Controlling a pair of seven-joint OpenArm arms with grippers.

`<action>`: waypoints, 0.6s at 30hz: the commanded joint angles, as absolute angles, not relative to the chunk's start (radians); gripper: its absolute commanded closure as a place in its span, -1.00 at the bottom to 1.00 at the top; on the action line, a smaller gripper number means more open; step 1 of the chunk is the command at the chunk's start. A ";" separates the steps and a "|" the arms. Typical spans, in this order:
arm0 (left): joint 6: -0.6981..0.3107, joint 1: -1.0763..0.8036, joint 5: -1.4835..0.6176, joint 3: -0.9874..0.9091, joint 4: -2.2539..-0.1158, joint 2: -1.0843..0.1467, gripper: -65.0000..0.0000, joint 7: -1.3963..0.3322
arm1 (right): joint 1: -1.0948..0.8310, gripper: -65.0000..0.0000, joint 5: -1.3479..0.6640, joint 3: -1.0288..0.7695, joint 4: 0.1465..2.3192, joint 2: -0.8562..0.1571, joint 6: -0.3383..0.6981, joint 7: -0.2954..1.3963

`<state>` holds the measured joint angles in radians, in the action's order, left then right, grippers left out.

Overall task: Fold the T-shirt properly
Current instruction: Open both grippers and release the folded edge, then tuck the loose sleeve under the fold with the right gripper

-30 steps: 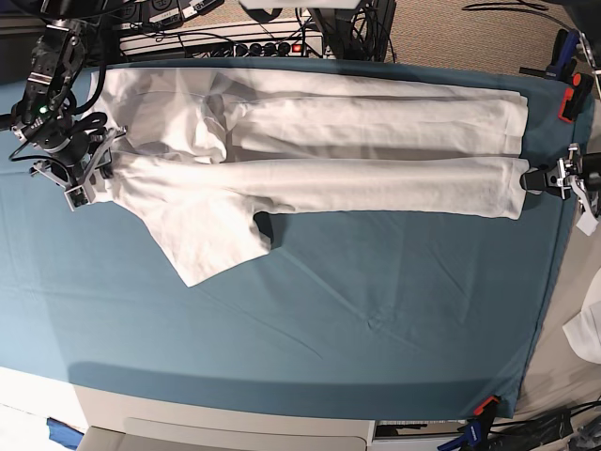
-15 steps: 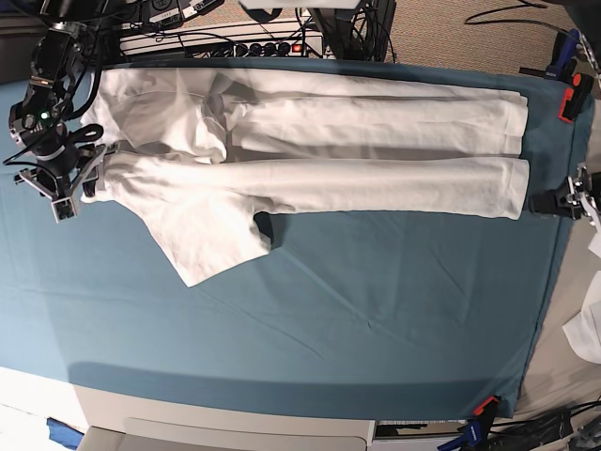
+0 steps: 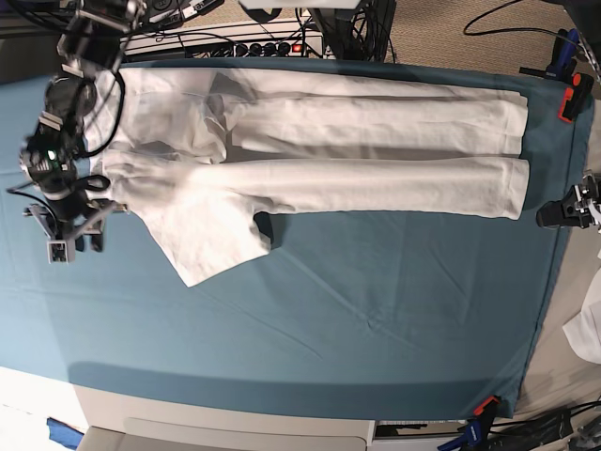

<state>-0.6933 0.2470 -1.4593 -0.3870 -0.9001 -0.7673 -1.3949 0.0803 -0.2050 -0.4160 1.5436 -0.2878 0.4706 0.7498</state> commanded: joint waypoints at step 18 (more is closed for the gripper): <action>-0.698 0.269 -1.484 -0.394 -0.915 -0.796 0.21 -1.378 | 0.559 0.11 -0.424 -0.355 0.820 -0.291 0.530 0.813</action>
<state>-0.6933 0.2470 -1.4593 -0.3874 -0.9012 -0.7670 -1.3911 0.5266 -0.4156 -0.3538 0.8082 -0.2798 0.5232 0.8265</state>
